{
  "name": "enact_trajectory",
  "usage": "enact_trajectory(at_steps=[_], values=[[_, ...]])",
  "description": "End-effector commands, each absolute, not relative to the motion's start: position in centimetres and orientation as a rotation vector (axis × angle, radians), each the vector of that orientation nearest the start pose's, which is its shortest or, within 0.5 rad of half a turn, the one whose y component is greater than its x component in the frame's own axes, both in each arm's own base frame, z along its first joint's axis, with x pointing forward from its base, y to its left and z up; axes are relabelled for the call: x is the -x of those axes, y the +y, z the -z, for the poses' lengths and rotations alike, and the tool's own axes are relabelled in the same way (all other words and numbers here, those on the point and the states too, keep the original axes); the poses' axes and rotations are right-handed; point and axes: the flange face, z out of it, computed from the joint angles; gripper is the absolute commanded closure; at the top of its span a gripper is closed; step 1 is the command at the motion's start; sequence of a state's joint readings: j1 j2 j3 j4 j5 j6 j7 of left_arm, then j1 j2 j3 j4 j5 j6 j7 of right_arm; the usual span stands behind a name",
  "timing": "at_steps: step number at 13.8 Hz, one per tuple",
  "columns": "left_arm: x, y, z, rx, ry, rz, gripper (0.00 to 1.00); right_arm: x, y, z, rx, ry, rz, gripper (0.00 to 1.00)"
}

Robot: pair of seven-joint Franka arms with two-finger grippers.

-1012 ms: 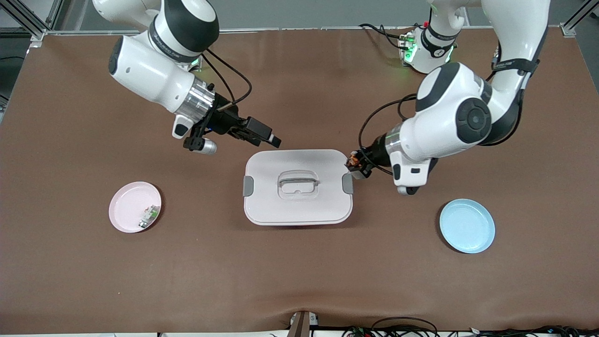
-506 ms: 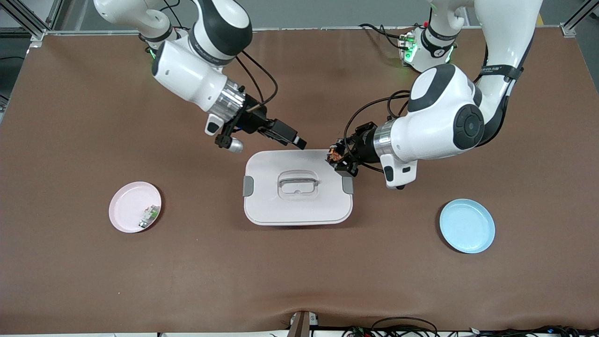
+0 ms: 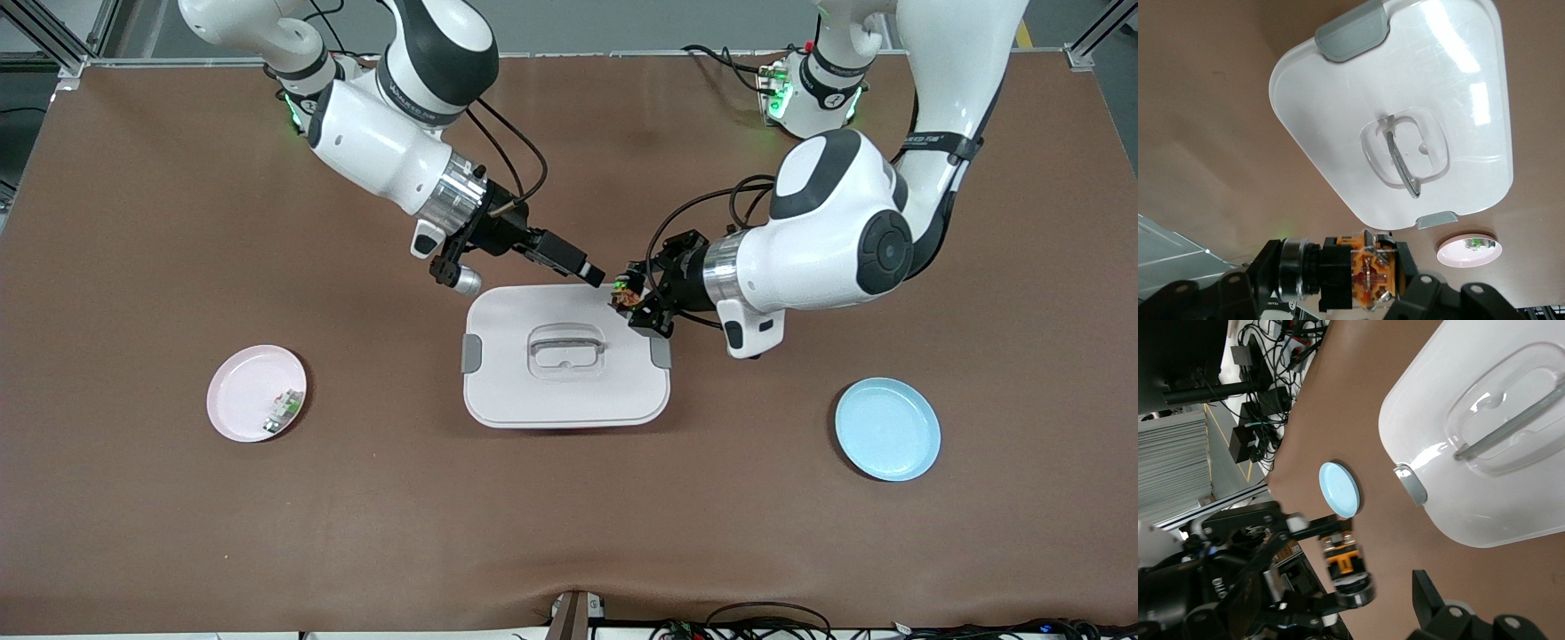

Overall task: Transfer orange switch to right arm and place
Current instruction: 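Bring the switch over the box and grasp it with the right gripper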

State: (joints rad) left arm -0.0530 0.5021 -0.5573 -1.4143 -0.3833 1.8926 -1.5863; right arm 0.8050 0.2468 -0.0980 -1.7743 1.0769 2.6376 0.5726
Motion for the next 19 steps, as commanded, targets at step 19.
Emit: enact_trajectory(at_steps=[19], values=[[-59.6, -37.3, -47.9, 2.735, -1.929, -1.014, 1.0, -52.3, 47.2, -46.0, 2.228, 0.55, 0.039, 0.0]])
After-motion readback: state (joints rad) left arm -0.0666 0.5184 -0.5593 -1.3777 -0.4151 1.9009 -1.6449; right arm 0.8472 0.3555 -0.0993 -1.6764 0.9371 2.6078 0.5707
